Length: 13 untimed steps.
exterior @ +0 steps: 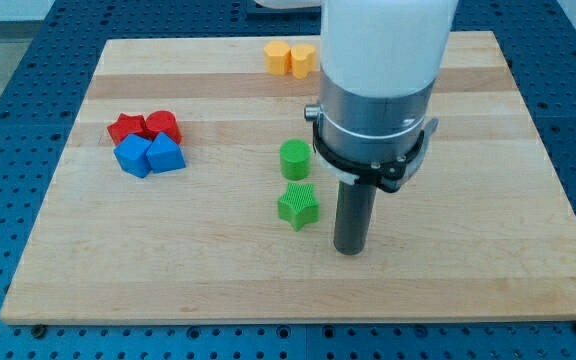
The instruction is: Push the green star and green circle closer to the yellow heart
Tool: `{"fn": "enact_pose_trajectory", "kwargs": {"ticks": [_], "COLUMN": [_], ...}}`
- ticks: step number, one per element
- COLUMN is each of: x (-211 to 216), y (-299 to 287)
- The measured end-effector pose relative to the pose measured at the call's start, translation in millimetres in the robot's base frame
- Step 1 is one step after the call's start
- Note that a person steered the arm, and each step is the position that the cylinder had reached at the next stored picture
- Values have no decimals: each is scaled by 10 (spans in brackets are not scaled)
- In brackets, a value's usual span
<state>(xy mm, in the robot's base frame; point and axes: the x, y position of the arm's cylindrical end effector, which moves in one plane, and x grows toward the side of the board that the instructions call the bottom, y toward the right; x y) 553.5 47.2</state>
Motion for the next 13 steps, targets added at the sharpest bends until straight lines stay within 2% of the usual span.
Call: {"fn": "enact_pose_trajectory", "kwargs": {"ticks": [3,4,5,7,8,9,10,11,13], "x": [29,-5,-391,-1497,-1517,-1014,91,532,349], "y": [-827,-847,-847,-822,-908,-1210,-1227,-452,-296]}}
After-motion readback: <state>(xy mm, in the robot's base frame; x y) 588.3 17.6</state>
